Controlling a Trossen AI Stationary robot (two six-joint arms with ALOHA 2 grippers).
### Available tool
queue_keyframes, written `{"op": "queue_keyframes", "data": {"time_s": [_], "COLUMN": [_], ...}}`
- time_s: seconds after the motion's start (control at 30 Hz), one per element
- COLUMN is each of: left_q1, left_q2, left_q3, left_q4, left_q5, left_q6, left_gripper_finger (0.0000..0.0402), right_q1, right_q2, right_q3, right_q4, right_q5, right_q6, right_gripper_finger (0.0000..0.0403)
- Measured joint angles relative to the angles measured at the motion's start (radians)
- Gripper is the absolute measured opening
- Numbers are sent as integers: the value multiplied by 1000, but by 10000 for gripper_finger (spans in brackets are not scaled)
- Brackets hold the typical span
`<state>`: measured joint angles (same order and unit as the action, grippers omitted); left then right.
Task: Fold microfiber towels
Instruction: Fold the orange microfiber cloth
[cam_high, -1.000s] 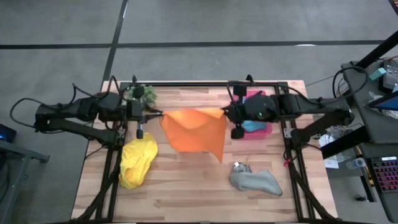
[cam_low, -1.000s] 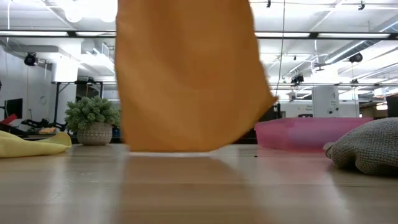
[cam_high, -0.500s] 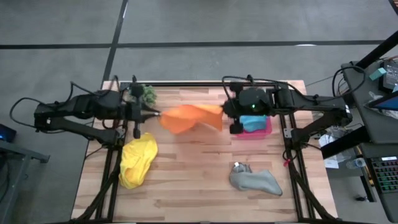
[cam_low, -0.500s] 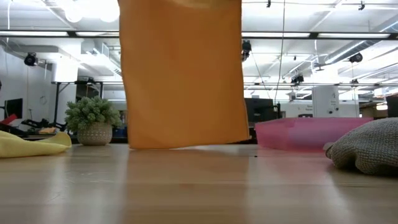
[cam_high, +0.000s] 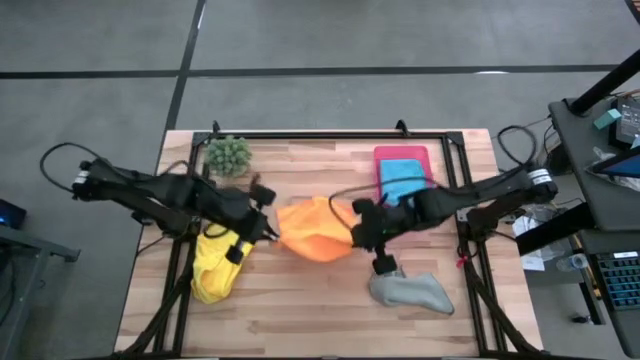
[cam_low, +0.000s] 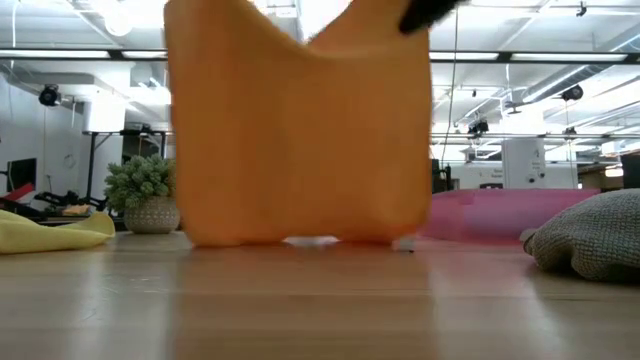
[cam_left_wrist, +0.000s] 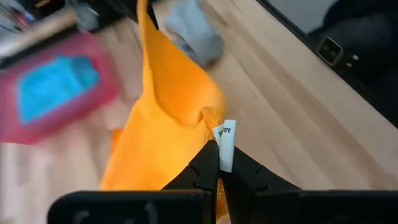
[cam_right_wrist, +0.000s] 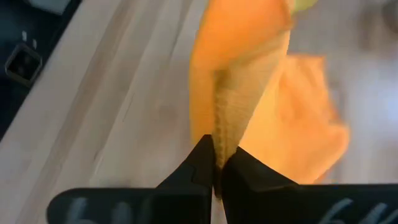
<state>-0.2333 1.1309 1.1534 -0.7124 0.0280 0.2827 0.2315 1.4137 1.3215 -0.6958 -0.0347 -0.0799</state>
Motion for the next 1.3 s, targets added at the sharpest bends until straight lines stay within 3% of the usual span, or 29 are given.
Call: {"op": "queue_keyframes", "data": {"time_s": [0.17,0.37,0.47,0.7,0.8,1.03,1.2,1.3], "left_q1": [-43,-66,-68,-67,-65,-47,-37,-22], "left_q2": [113,253,322,458,486,472,456,445], "left_q3": [0,0,0,0,0,0,0,0], "left_q4": [4,30,53,57,59,61,35,32], "left_q5": [28,105,149,252,331,337,308,199], "left_q6": [-81,-146,-170,-251,-254,-286,-234,-171], "left_gripper_finger": [0,0,0,6,28,113,179,196], "right_q1": [38,46,45,45,44,19,-17,-35], "right_q2": [38,84,96,94,93,92,92,92], "right_q3": [-91,-163,-192,-263,-274,-266,-273,-285], "right_q4": [70,184,223,282,281,259,256,257], "right_q5": [-33,-154,-270,-313,-314,-304,-240,-150], "right_q6": [70,173,209,323,342,266,230,192], "right_gripper_finger": [9,9,10,62,99,165,176,165]}}
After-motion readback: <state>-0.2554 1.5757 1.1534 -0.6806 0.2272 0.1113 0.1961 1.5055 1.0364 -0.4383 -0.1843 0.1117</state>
